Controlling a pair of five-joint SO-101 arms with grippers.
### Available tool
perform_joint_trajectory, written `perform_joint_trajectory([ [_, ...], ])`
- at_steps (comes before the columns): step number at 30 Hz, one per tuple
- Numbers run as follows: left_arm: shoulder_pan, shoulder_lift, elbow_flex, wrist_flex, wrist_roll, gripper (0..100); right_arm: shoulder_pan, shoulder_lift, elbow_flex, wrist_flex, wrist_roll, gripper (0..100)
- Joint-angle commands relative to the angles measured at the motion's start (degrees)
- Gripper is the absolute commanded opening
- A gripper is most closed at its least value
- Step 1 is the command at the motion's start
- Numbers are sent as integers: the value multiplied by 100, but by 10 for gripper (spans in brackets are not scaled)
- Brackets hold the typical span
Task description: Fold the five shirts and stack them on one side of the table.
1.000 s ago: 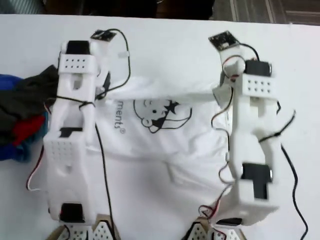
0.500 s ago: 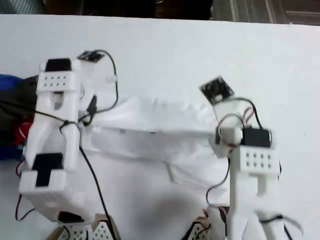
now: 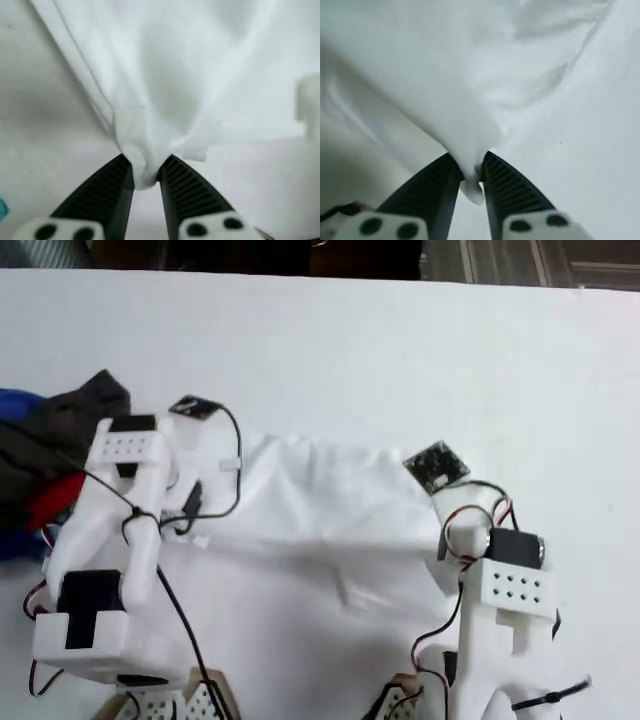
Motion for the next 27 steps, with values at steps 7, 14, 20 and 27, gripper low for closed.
perform_joint_trajectory([
  [7,-62,-281,48,-97,-35,25,136,-198,255,-189,53,19],
  [14,-70,-281,57,-70,-35,27,145,-163,273,-180,53,19],
  [20,-70,-281,57,149,-26,86,127,-163,475,-145,53,22],
  [27,-79,-325,-4,334,-202,195,127,-198,396,-40,53,128],
])
